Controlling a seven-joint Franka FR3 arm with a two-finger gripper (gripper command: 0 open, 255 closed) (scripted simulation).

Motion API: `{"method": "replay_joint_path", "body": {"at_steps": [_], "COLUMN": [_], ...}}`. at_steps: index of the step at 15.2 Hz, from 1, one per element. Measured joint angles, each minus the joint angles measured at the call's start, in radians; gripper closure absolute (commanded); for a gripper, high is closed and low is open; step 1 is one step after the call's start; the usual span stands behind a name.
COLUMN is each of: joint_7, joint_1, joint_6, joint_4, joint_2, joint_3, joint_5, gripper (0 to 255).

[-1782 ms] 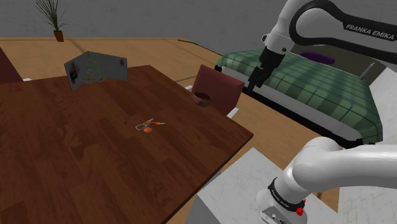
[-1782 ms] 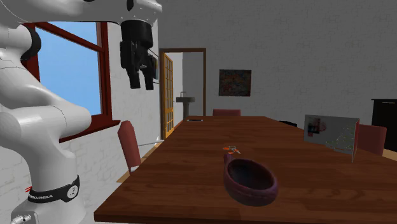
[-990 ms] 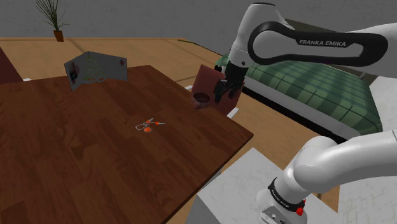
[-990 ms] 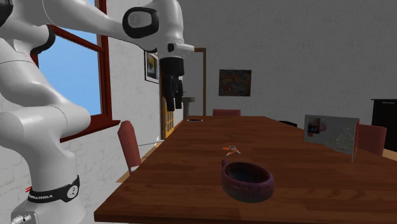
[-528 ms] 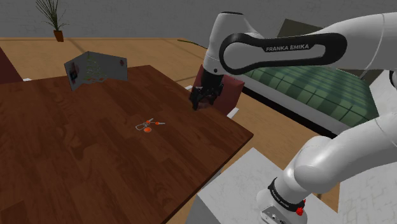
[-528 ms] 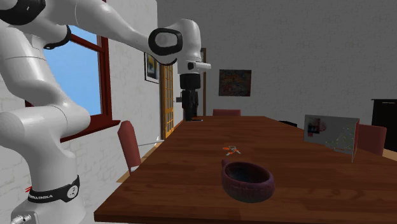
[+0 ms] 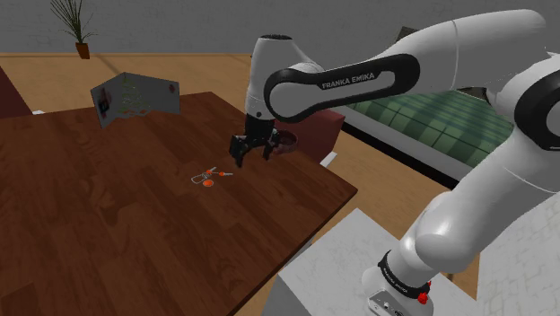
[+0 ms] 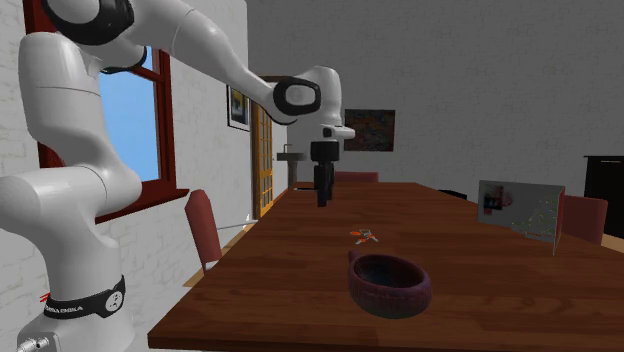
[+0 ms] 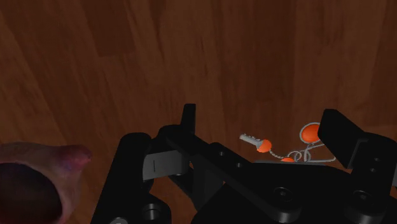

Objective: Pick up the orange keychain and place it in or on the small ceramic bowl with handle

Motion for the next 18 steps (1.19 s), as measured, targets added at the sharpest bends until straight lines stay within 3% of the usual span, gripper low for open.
{"method": "replay_joint_path", "body": {"at_steps": [10, 18], "joint_7": [0.256, 0.291], "joint_1": [0.093, 0.113], "joint_6": [0.004, 0.081], "joint_4": [0.351, 0.341], "joint_2": [0.413, 0.488], "joint_3": [0.029, 0.017], "joint_5": [-0.169, -0.203], "gripper": [0, 0]}}
